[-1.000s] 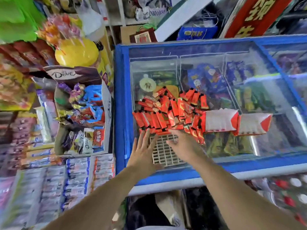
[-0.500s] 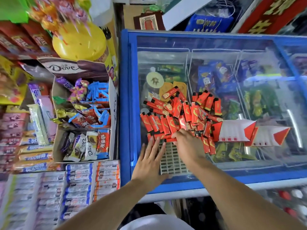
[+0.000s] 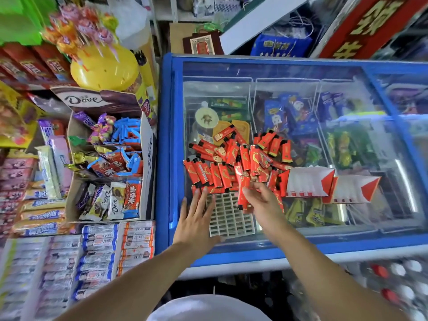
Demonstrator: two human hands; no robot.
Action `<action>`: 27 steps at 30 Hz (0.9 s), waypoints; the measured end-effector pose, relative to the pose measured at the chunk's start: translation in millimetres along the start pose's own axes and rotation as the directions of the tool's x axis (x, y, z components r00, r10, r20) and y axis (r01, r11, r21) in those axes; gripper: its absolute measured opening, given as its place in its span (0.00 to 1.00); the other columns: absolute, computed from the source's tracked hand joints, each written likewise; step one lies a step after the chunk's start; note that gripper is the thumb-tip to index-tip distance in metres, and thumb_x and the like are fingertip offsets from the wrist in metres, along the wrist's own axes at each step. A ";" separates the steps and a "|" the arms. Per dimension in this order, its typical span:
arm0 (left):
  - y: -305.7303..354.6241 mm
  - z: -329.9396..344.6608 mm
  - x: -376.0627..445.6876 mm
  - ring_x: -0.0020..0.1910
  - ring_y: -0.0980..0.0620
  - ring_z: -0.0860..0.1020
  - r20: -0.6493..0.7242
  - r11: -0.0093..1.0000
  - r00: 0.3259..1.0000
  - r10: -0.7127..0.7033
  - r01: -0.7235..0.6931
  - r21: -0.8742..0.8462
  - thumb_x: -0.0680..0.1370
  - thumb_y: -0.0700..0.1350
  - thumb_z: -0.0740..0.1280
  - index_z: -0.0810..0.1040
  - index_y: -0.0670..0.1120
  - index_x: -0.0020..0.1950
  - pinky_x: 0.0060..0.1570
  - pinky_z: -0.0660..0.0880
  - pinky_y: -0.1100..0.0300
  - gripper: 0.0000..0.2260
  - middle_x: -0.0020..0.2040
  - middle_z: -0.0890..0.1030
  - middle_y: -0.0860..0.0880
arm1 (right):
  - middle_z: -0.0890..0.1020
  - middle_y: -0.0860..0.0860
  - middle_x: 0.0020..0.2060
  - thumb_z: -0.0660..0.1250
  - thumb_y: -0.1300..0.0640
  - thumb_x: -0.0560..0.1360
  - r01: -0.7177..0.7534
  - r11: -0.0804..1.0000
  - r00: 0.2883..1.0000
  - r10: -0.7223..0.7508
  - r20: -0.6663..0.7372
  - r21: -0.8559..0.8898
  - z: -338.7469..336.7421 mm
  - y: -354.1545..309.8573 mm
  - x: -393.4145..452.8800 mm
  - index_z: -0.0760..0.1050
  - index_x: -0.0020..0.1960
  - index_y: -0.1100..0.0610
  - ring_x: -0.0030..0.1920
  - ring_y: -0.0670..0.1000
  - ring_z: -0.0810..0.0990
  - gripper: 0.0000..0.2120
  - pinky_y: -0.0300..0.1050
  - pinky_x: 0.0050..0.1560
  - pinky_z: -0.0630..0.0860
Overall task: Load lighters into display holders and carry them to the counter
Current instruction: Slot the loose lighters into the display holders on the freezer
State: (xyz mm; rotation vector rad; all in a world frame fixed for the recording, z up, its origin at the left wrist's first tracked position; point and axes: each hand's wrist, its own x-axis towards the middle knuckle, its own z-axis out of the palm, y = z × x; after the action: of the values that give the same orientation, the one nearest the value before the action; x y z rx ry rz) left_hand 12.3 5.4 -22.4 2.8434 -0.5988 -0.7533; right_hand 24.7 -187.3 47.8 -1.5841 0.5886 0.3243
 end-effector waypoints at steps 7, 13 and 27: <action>11.0 -7.5 -0.5 0.75 0.46 0.24 0.014 0.999 0.999 -0.049 0.050 -0.008 0.74 0.69 0.65 0.31 0.51 0.79 0.78 0.38 0.40 0.52 0.76 0.23 0.48 | 0.85 0.49 0.40 0.75 0.53 0.74 0.138 0.949 0.988 -0.152 -0.027 -0.282 -21.6 6.2 -17.1 0.82 0.49 0.47 0.34 0.48 0.79 0.05 0.37 0.35 0.74; 23.0 -13.2 -0.5 0.76 0.48 0.25 -0.018 0.999 1.000 -0.021 0.021 -0.038 0.76 0.67 0.65 0.32 0.52 0.80 0.78 0.36 0.44 0.50 0.78 0.26 0.49 | 0.83 0.41 0.41 0.73 0.50 0.76 0.298 0.829 0.949 -0.310 0.055 -0.473 -35.0 23.1 -3.8 0.84 0.51 0.49 0.41 0.36 0.78 0.05 0.29 0.40 0.69; 134.3 -66.8 85.7 0.81 0.51 0.45 -0.214 0.938 0.951 0.224 -0.269 -0.216 0.76 0.55 0.72 0.39 0.51 0.82 0.75 0.40 0.55 0.48 0.82 0.48 0.51 | 0.83 0.44 0.46 0.75 0.52 0.74 0.296 0.661 0.799 -0.567 -0.201 -0.690 -160.4 6.7 32.5 0.80 0.51 0.48 0.45 0.45 0.81 0.07 0.46 0.46 0.78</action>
State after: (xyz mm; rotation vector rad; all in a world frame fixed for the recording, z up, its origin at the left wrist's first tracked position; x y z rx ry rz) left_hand 68.1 -150.1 28.3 2.5143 -0.7597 -0.4743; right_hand 25.6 -351.0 42.2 -2.4304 0.3826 -0.2298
